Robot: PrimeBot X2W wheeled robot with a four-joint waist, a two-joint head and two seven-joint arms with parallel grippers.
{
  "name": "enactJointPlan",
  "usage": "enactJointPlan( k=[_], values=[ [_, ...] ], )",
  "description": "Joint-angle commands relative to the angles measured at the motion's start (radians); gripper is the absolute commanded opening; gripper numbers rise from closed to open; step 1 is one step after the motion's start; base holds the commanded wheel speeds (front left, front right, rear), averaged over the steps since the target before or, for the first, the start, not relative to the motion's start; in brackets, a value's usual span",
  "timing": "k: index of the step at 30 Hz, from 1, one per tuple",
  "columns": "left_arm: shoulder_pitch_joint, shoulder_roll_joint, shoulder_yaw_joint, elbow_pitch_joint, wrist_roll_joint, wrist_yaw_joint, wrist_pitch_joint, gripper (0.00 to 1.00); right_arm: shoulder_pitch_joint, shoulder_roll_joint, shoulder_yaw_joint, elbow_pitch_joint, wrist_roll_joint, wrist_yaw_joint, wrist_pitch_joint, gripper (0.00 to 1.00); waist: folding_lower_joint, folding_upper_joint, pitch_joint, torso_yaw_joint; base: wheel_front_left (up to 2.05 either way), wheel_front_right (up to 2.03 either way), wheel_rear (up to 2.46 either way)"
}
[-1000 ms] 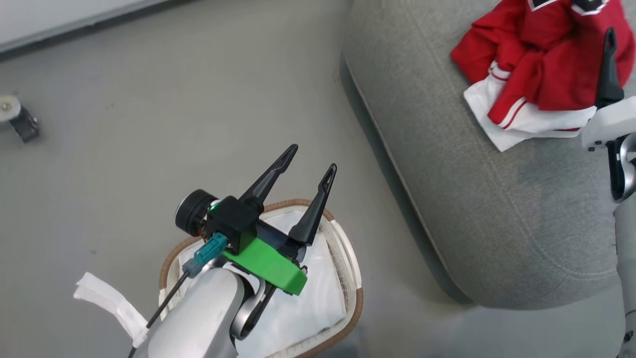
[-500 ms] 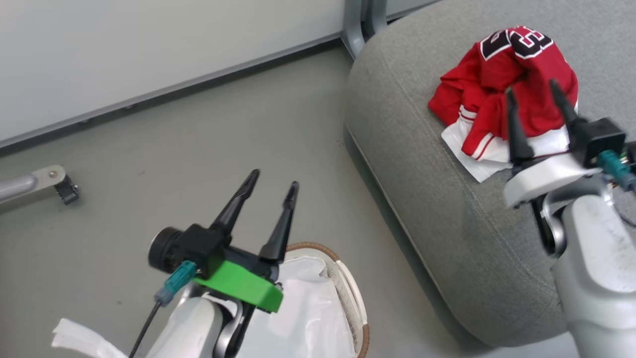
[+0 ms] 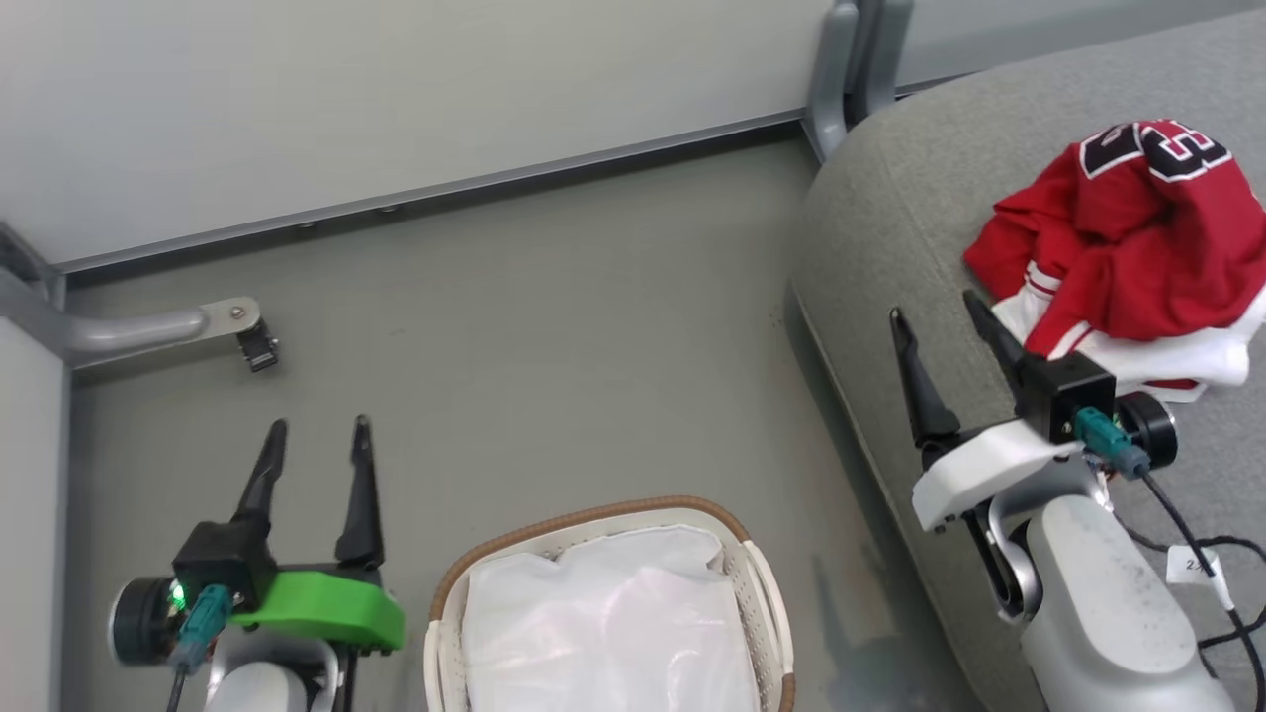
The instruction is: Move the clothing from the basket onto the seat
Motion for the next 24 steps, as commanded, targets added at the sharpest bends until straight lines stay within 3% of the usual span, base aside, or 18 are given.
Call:
enactJointPlan(
  k=[1, 7, 16, 17, 24],
  values=[
    [0.023, -0.004, 0.018, 0.012, 0.015, 0.007, 0.0, 1.0, 0.022, 0.003, 0.0, 0.0, 0.001, -0.001, 0.0, 1.0, 0.0001, 0.0024, -0.014, 0.027, 0.0, 0.0, 0.0],
    [0.08, -0.017, 0.121, 0.07, 0.04, 0.039, 0.0, 1.0, 0.096, 0.027, -0.003, 0.005, -0.002, -0.001, 0.0, 1.0, 0.0001, 0.0024, -0.044, 0.042, 0.0, 0.0, 0.0],
    [0.154, -0.025, 0.171, 0.111, -0.02, 0.017, 0.0, 1.0, 0.182, 0.041, 0.011, 0.02, 0.01, -0.001, 0.0, 1.0, 0.0001, 0.0024, -0.094, 0.041, 0.0, 0.0, 0.0],
    [0.143, -0.024, 0.169, 0.109, -0.02, 0.019, 0.0, 0.0, 0.174, 0.043, 0.012, 0.019, 0.006, 0.0, 0.0, 0.0, 0.0001, 0.0, -0.088, 0.041, 0.0, 0.0, 0.0],
    [0.133, -0.033, 0.171, 0.153, -0.059, 0.017, 0.018, 0.0, 0.204, 0.05, 0.004, 0.051, 0.048, 0.0, 0.015, 0.0, 0.0001, 0.0, -0.092, 0.042, 0.0, 0.0, 0.0]
  ],
)
